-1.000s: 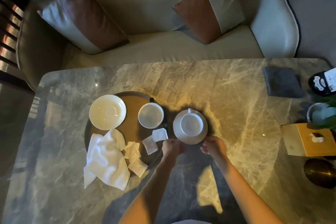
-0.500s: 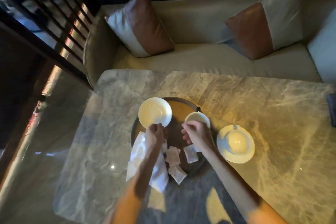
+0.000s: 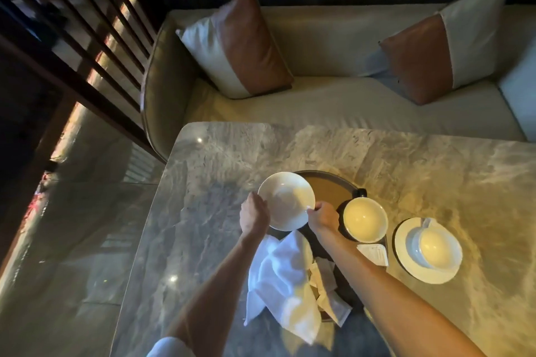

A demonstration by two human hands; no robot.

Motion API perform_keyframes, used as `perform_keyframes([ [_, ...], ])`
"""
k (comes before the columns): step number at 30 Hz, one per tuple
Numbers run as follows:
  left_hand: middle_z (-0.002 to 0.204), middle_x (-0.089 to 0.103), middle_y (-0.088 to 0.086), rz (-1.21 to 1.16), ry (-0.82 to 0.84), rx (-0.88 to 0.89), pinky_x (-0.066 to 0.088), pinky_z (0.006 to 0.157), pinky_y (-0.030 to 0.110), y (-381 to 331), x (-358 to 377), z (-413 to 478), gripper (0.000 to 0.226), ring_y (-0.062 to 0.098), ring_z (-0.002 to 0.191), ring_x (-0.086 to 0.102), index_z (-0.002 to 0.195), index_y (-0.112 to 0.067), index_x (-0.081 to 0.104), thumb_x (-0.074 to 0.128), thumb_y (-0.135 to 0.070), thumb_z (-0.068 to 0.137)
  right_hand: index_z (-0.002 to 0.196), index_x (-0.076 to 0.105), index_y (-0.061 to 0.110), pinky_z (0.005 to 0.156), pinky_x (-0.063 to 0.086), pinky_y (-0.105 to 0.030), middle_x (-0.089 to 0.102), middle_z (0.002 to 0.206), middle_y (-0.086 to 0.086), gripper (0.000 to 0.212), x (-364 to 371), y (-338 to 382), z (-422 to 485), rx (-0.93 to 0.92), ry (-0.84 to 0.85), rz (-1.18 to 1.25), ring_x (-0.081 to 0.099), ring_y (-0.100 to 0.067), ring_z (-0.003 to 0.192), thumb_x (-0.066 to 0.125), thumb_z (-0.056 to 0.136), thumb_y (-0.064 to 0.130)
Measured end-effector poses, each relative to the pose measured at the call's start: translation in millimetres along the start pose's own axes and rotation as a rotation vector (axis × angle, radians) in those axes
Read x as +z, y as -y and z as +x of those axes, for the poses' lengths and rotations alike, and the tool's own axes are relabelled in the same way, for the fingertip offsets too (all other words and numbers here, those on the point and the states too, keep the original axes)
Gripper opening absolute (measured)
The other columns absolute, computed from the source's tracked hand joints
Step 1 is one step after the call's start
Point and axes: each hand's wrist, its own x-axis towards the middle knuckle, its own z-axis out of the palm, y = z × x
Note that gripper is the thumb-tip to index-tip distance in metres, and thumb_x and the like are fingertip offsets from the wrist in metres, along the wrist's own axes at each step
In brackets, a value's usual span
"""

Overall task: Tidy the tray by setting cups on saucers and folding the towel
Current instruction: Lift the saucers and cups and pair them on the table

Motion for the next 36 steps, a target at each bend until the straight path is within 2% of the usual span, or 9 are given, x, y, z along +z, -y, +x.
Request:
perform_keyframes([
  [3,0.113,0.061,0.021,-0.027,-0.065,0.035,0.044,0.081,0.043,6.9,2.9,0.4,0.016,0.042,0.105,0.059,0.106,0.0,0.049,0.046,-0.012,0.096,0.104,0.066,0.008,0.069,0.043,-0.029,0.07,0.107,-0.012,0.013,8.5,-5.2,1.8,0.024,-0.062,0.079,0.055,-0.02,0.084,0.062,0.093,0.013],
  [8,0.109,0.061,0.019,-0.076,-0.052,0.162,0.035,0.073,0.035,24.0,3.3,9.3,0.013,0.038,0.101,0.057,0.103,0.001,0.053,0.045,-0.004,0.095,0.101,0.066,0.01,0.084,0.057,-0.038,0.068,0.103,-0.01,0.011,11.2,-8.8,3.0,-0.003,-0.088,0.147,0.065,-0.026,0.096,0.066,0.09,0.009],
  [12,0.103,0.065,0.022,-0.11,-0.075,0.218,0.043,0.075,0.042,23.0,-10.5,11.3,0.015,0.038,0.096,0.058,0.101,0.002,0.055,0.047,-0.002,0.089,0.096,0.065,0.01,0.087,0.057,-0.041,0.065,0.095,-0.004,0.006,4.0,1.3,-4.9,-0.158,-0.107,0.136,0.066,-0.027,0.097,0.065,0.09,0.01],
  [19,0.059,0.063,0.008,-0.357,-0.055,0.245,0.058,0.059,0.041,13.5,-58.9,-31.8,0.009,0.028,0.057,0.065,0.074,-0.016,0.052,0.048,-0.014,0.082,0.095,0.068,0.015,0.075,0.062,-0.034,0.072,0.089,-0.002,0.009,-55.0,11.1,-51.7,-0.353,0.04,0.422,0.071,-0.019,0.084,0.068,0.087,0.013],
  [23,0.062,0.063,0.011,-0.351,0.026,0.201,0.059,0.052,0.043,33.6,-37.2,-94.8,0.015,0.027,0.051,0.065,0.079,-0.009,0.054,0.043,0.001,0.077,0.092,0.069,0.014,0.06,0.058,-0.019,0.072,0.083,-0.002,0.009,-96.8,-54.8,-92.8,-0.33,0.16,0.571,0.072,-0.008,0.073,0.069,0.086,0.007],
  [26,0.056,0.061,0.0,-0.343,0.059,0.187,0.056,0.046,0.031,45.2,9.6,-155.0,0.027,0.019,0.047,0.063,0.07,-0.014,0.05,0.042,0.006,0.085,0.1,0.067,-0.002,0.065,0.061,-0.03,0.07,0.088,-0.013,0.011,-127.5,-123.6,-111.7,-0.259,0.177,0.613,0.07,-0.017,0.073,0.066,0.088,-0.001],
  [28,0.058,0.058,-0.009,-0.312,0.112,0.187,0.054,0.046,0.023,46.6,44.7,-193.3,0.024,0.009,0.055,0.062,0.067,-0.016,0.046,0.045,0.0,0.085,0.092,0.07,0.003,0.059,0.059,-0.025,0.07,0.081,-0.008,0.008,-148.2,-172.3,-119.0,-0.213,0.153,0.592,0.07,-0.012,0.068,0.065,0.088,-0.003],
  [32,0.087,0.063,0.015,-0.266,0.35,0.112,0.061,0.053,0.045,39.9,112.0,-239.5,0.01,0.036,0.074,0.07,0.089,-0.013,0.051,0.054,-0.009,0.08,0.086,0.068,0.003,0.065,0.06,-0.033,0.065,0.077,-0.013,0.007,-186.1,-255.4,-114.7,-0.031,0.09,0.555,0.066,-0.022,0.07,0.065,0.088,-0.002],
  [36,0.089,0.063,0.009,-0.196,0.394,0.163,0.062,0.052,0.039,25.3,163.5,-258.6,0.012,0.022,0.069,0.07,0.096,-0.011,0.052,0.061,-0.008,0.09,0.087,0.069,0.004,0.069,0.063,-0.038,0.068,0.083,-0.015,0.007,-212.2,-305.1,-89.4,0.069,0.008,0.513,0.068,-0.026,0.078,0.068,0.085,-0.003],
])
